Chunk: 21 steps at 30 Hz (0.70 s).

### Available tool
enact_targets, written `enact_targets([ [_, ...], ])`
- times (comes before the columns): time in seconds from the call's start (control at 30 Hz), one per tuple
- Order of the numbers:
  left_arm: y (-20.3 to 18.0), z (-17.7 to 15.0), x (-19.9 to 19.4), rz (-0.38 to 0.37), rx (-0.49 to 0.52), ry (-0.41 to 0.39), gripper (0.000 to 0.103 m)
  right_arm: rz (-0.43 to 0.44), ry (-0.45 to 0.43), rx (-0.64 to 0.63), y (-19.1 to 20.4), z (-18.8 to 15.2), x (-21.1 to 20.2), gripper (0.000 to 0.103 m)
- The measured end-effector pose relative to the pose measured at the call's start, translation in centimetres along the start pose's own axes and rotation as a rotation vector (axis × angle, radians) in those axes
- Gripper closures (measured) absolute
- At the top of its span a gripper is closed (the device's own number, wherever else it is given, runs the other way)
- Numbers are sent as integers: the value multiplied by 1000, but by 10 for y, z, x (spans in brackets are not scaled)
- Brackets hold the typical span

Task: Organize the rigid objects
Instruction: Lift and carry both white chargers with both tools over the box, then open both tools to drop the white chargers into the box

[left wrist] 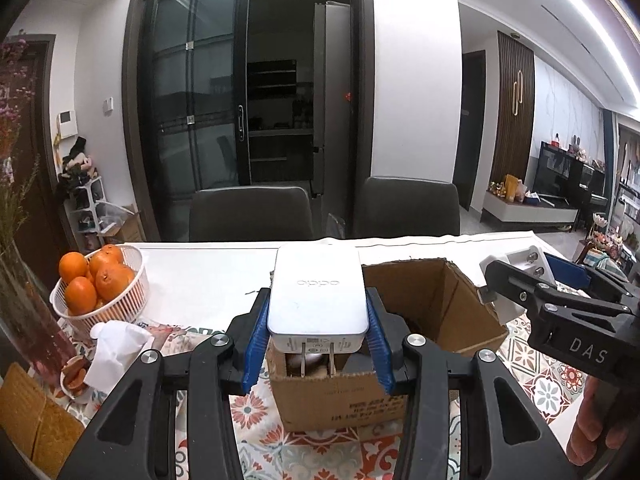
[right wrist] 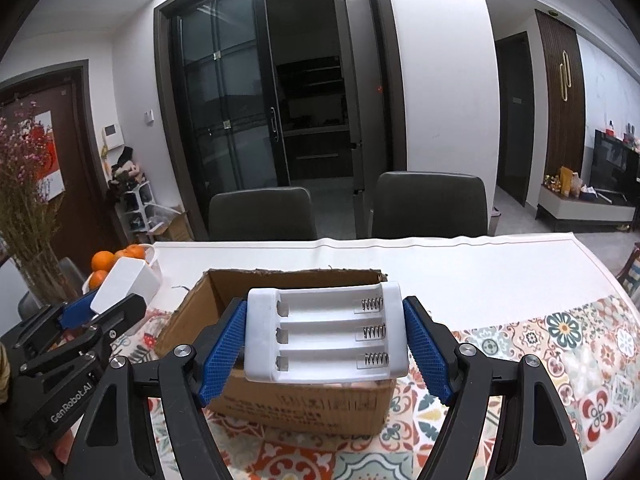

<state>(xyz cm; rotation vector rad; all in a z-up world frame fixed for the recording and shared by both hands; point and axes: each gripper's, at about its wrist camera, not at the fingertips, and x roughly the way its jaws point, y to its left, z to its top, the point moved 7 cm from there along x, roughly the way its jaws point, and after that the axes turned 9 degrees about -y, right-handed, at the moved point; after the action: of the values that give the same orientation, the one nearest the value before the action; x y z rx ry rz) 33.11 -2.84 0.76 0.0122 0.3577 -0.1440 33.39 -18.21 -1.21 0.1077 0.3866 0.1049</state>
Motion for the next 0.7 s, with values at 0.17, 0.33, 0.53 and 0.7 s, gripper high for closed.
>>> enact_targets([
  [0.17, -4, 2, 21, -13, 9, 32, 59, 12, 23, 2, -3, 5, 19, 26],
  [0.33, -6, -2, 43, -22, 35, 66, 59, 22, 58, 15, -6, 5, 40, 26],
  [0.53, -10, -11, 65, -30, 44, 122, 59, 34, 124, 32, -12, -5, 64, 26],
  [0.7, -12, -22, 81, -47, 39, 183, 59, 40, 172, 37, -10, -14, 79, 26],
])
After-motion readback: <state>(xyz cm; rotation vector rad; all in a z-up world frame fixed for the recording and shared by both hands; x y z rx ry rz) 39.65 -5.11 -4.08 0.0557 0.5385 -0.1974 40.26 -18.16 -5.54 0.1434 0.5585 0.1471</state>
